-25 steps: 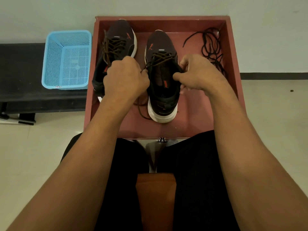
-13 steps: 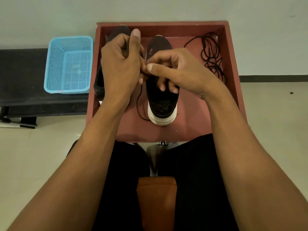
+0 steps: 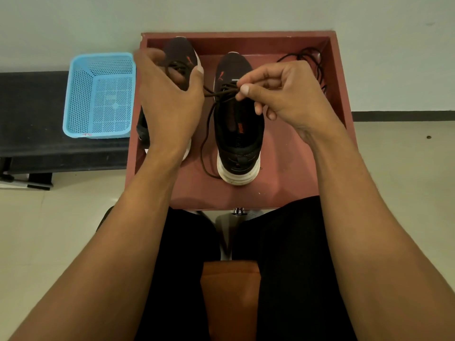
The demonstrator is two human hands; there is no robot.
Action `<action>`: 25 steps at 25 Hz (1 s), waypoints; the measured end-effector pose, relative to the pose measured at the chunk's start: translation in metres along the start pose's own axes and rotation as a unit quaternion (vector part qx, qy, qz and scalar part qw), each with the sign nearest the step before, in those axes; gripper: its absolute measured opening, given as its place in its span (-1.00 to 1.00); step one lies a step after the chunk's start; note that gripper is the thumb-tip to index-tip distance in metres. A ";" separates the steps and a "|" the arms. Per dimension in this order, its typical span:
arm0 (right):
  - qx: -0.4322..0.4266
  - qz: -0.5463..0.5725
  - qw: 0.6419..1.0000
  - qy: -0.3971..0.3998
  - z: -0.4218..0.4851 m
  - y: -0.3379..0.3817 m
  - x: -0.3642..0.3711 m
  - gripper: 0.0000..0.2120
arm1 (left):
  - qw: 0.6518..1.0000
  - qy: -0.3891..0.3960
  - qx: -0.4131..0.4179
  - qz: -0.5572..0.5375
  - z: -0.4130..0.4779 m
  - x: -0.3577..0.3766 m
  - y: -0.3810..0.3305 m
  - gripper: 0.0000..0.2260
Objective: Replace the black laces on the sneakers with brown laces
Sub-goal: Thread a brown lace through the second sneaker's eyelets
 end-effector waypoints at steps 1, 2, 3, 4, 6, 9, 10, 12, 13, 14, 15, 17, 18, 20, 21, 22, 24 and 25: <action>0.001 0.009 1.000 -0.019 0.001 0.000 -0.002 -0.89 | 0.996 -0.036 0.064 0.058 0.000 -0.007 -0.011 -0.55; 0.001 0.016 0.999 -0.038 0.003 0.000 -0.004 -0.90 | 0.982 -0.067 0.133 0.113 -0.003 -0.011 -0.026 -0.54; -0.001 0.020 0.998 -0.055 0.004 0.001 -0.006 -0.91 | 0.965 -0.077 0.199 0.154 -0.009 -0.011 -0.041 -0.58; -0.004 0.019 0.998 -0.065 0.005 0.002 -0.006 -0.91 | 0.949 -0.053 0.253 0.182 -0.015 -0.004 -0.050 -0.64; -0.017 0.009 0.998 -0.060 0.005 0.004 -0.003 -0.91 | 0.933 0.042 0.293 0.204 -0.028 0.019 -0.052 -0.72; -0.023 0.010 0.998 -0.051 0.006 0.007 0.000 -0.90 | 0.954 0.087 0.248 0.144 -0.033 0.033 -0.041 -0.80; -0.022 0.013 0.998 -0.064 0.006 0.007 -0.003 -0.90 | 0.964 0.086 0.228 0.110 -0.032 0.033 -0.040 -0.83; -0.007 -0.001 0.994 -0.105 0.008 -0.001 -0.013 -0.90 | 0.971 0.093 0.204 0.079 -0.029 0.035 -0.036 -0.86; 0.003 -0.034 0.993 -0.115 0.008 -0.006 -0.016 -0.88 | 0.972 0.101 0.197 0.084 -0.028 0.036 -0.033 -0.88; 0.015 -0.084 0.990 -0.109 0.008 -0.012 -0.016 -0.83 | 0.970 0.109 0.190 0.103 -0.027 0.038 -0.028 -0.88; 0.032 -0.143 0.985 -0.088 0.008 -0.019 -0.014 -0.75 | 0.967 0.115 0.187 0.130 -0.025 0.041 -0.023 -0.88; 0.062 -0.228 0.970 -0.048 0.007 -0.030 -0.009 -0.68 | 0.959 0.132 0.187 0.169 -0.025 0.047 -0.015 -0.86; 0.066 -0.245 0.966 -0.046 0.008 -0.030 -0.008 -0.74 | 0.956 0.145 0.187 0.174 -0.027 0.050 -0.014 -0.86; 0.066 -0.256 0.962 -0.066 0.011 -0.027 -0.009 -0.90 | 0.951 0.169 0.189 0.175 -0.029 0.057 -0.012 -0.83; 0.071 -0.249 0.963 -0.072 0.011 -0.028 -0.010 -0.93 | 0.950 0.178 0.188 0.176 -0.030 0.059 -0.011 -0.83; 0.084 -0.228 0.967 -0.074 0.010 -0.029 -0.011 -0.94 | 0.949 0.185 0.185 0.176 -0.030 0.060 -0.010 -0.84; 0.115 -0.180 0.974 -0.074 0.007 -0.035 -0.013 -0.95 | 0.951 0.186 0.175 0.172 -0.031 0.060 -0.011 -0.88; 0.124 -0.166 0.976 -0.071 0.007 -0.038 -0.013 -0.95 | 0.953 0.184 0.172 0.169 -0.031 0.059 -0.012 -0.89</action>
Point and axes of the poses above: each hand's wrist, its own z-axis towards the middle knuckle, its own x-axis out of the palm, y = z × x, the point moved 7 cm from there along z, towards the middle knuckle, and after that the axes turned 12 degrees about -y, right-handed, at the moved point
